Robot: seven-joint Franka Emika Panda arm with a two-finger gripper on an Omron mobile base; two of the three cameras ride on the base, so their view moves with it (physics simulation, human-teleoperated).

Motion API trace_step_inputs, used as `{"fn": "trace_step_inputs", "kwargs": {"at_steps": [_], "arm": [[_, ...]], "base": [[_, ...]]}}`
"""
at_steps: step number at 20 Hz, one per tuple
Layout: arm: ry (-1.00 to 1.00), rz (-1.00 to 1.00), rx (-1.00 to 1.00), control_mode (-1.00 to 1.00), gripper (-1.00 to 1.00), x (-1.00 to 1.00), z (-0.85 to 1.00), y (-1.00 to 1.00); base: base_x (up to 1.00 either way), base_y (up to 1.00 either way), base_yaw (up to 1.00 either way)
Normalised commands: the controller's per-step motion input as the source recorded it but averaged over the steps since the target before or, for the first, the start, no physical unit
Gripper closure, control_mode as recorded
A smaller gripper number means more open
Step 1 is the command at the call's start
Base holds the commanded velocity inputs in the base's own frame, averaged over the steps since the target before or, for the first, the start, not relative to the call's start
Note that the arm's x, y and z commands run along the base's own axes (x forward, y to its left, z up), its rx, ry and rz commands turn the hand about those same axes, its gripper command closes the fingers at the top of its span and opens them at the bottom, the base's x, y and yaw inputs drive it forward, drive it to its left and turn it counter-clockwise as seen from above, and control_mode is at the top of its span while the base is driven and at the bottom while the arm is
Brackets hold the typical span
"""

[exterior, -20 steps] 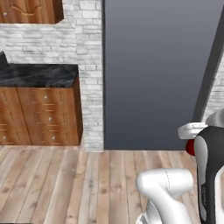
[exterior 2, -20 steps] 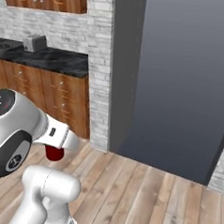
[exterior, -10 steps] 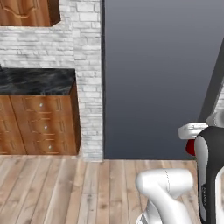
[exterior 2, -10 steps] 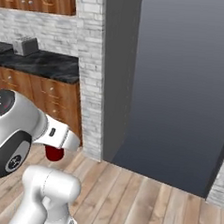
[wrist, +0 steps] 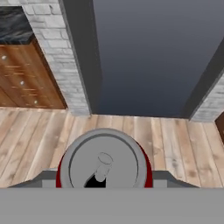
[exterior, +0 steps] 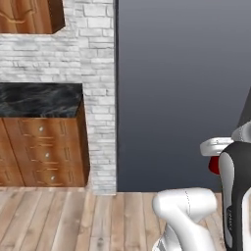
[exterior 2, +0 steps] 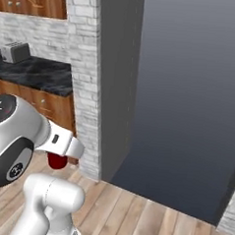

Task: Four empty soda cans are scattered around the kitchen. Gather all the cans and cluster them next to the stove for recycling.

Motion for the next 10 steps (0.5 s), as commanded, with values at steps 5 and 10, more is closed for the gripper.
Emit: {"fn": "trace_step_inputs", "kwargs": {"at_steps": [5, 10], "arm": [[0.00, 0.00, 0.00, 1.00, 1.00, 0.00, 0.00, 0.00], [0.00, 0.00, 0.00, 1.00, 1.00, 0.00, 0.00, 0.00]], "base": [[0.27, 0.58, -0.05], [-0.01, 0.79, -0.07]]}}
